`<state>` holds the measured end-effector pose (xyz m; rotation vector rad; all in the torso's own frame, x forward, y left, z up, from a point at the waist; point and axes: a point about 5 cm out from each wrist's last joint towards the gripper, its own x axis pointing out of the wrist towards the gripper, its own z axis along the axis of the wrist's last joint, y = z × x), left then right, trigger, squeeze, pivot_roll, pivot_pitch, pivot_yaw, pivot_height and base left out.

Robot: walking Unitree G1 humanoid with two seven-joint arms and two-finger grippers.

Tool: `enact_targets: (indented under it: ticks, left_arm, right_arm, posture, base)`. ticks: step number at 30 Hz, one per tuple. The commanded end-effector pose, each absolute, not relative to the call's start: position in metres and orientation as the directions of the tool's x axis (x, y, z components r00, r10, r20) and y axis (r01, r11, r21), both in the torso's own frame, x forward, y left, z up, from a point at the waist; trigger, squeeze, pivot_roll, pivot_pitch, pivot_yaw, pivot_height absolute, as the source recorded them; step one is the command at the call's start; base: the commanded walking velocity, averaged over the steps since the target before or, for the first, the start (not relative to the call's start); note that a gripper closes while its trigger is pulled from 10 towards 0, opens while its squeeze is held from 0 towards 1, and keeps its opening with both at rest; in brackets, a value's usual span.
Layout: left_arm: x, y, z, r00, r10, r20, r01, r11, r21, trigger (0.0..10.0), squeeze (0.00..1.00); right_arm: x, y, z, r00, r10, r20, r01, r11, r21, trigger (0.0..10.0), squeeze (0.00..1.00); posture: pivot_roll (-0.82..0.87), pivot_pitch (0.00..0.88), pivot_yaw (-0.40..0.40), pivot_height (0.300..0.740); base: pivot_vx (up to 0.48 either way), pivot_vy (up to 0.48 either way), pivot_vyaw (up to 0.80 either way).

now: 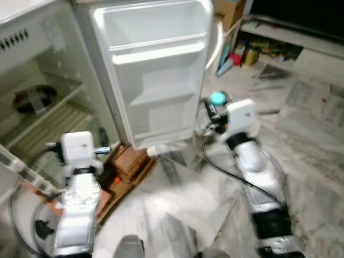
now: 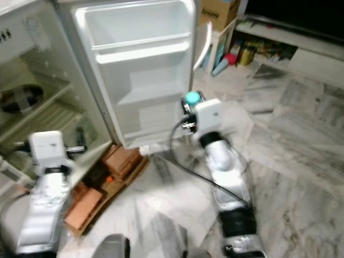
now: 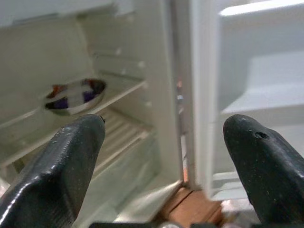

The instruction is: Restocking fridge

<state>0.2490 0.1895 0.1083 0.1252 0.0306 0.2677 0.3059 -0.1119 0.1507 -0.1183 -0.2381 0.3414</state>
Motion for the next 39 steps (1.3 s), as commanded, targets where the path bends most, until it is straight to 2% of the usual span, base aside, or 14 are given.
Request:
enact_targets:
  ticks: [1,6,9,13,21,39]
  left_arm:
    - [0.25,0.183,0.111,0.976,0.217,0.005,-0.216,0.97,0.109,10.0,0.0]
    - [0.249,0.176,0.111,0.981,0.194,0.003,-0.191,0.965,0.179,10.0,0.0]
    - [0.247,0.176,0.107,0.984,0.175,-0.03,-0.17,0.978,0.124,10.0,0.0]
    - [0.246,0.177,0.109,0.982,0.187,0.001,-0.186,0.977,0.103,10.0,0.0]
    - [0.248,0.176,0.109,0.985,0.17,-0.006,-0.168,0.979,0.119,10.0,0.0]
    - [0.248,0.173,0.109,0.985,0.17,-0.001,-0.169,0.98,0.109,10.0,0.0]
  right_arm:
    - [0.307,-0.118,0.16,0.911,0.325,0.252,-0.287,0.941,-0.178,10.0,0.0]
    - [0.305,-0.122,0.152,0.92,0.319,0.226,-0.282,0.942,-0.183,10.0,0.0]
    - [0.304,-0.123,0.146,0.926,0.314,0.21,-0.279,0.943,-0.179,10.0,0.0]
    - [0.305,-0.122,0.145,0.927,0.313,0.206,-0.28,0.944,-0.177,10.0,0.0]
    - [0.304,-0.124,0.137,0.934,0.31,0.178,-0.28,0.944,-0.176,10.0,0.0]
    - [0.303,-0.124,0.131,0.932,0.328,0.152,-0.301,0.937,-0.176,10.0,0.0]
  posture:
    - [0.11,0.068,-0.019,0.74]
    - [0.11,0.072,-0.021,0.74]
    - [0.12,0.074,-0.022,0.74]
    - [0.12,0.075,-0.021,0.74]
    - [0.11,0.075,-0.016,0.74]
    - [0.11,0.08,-0.024,0.74]
  base:
    - [0.0,0.0,0.0]
    - [0.0,0.0,0.0]
    - [0.0,0.0,0.0]
    - [0.0,0.0,0.0]
    - [0.0,0.0,0.0]
    - [0.395,0.0,0.0]
